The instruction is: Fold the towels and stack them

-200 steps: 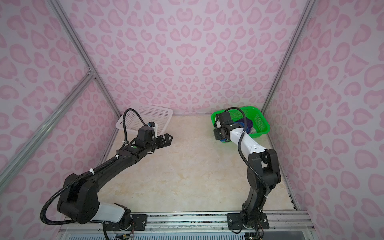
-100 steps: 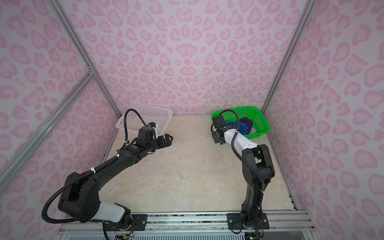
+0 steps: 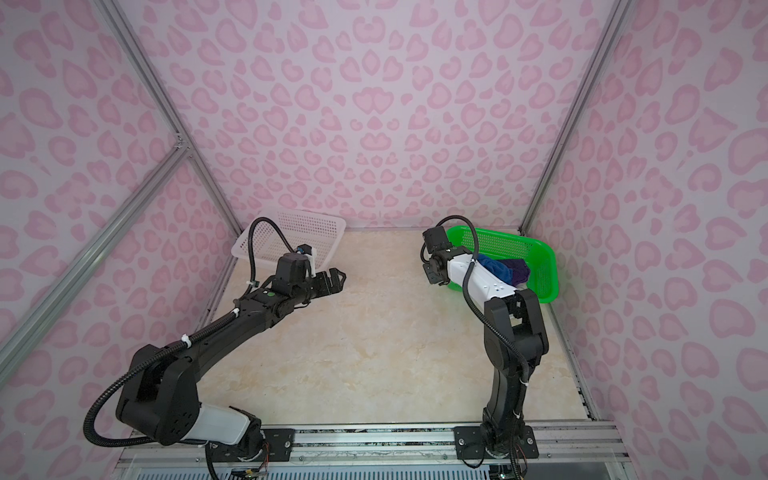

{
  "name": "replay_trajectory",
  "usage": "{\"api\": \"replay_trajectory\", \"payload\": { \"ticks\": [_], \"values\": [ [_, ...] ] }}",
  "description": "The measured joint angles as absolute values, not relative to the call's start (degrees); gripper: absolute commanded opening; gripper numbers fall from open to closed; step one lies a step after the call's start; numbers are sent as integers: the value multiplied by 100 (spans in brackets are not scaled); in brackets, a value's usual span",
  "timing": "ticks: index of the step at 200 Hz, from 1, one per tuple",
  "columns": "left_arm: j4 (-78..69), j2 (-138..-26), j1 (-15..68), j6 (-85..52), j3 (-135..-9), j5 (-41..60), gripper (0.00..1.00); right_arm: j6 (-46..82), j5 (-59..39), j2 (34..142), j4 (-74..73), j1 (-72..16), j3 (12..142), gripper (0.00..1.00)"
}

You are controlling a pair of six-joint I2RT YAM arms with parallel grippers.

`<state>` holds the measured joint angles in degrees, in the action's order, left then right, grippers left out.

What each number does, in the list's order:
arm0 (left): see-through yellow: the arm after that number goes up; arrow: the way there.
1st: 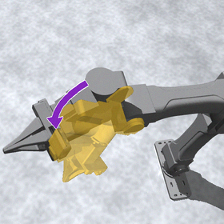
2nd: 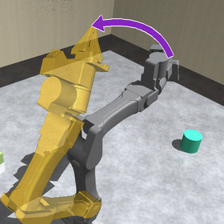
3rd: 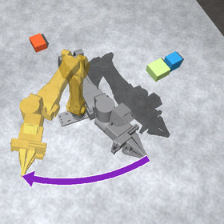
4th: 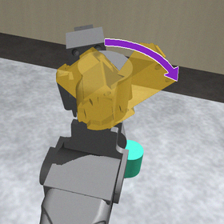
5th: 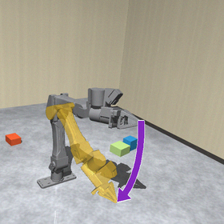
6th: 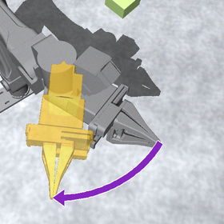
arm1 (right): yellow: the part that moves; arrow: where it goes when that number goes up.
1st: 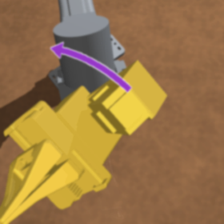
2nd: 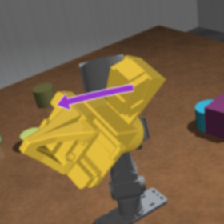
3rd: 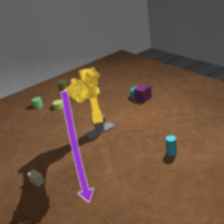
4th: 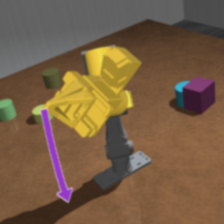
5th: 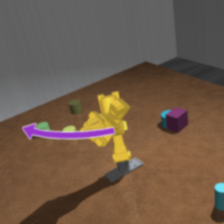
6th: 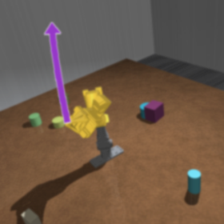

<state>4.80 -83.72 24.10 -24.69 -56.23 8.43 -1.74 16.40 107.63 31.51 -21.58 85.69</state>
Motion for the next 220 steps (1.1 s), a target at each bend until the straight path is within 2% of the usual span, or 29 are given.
{"api": "replay_trajectory", "payload": {
  "ticks": [77, 116, 142, 164, 220],
  "values": [
    [480, -8374, 2410, -2432, -5623, 843, 99, 84, 939, 10696, 3124, -1800, 8709, 22],
    [480, -8374, 2410, -2432, -5623, 843, 99, 130, 760, 10731, 3127, -1793, 8709, 13],
    [480, -8374, 2410, -2432, -5623, 843, 99, 189, 663, 10763, 3127, -1769, 8665, 10],
    [480, -8374, 2410, -2432, -5623, 843, 99, 196, 593, 10783, 3127, -1756, 8650, 0],
    [480, -8366, 2410, -2429, -5623, 838, 98, 259, 650, 10722, 3367, -1643, 9220, 0]
  ]
}}
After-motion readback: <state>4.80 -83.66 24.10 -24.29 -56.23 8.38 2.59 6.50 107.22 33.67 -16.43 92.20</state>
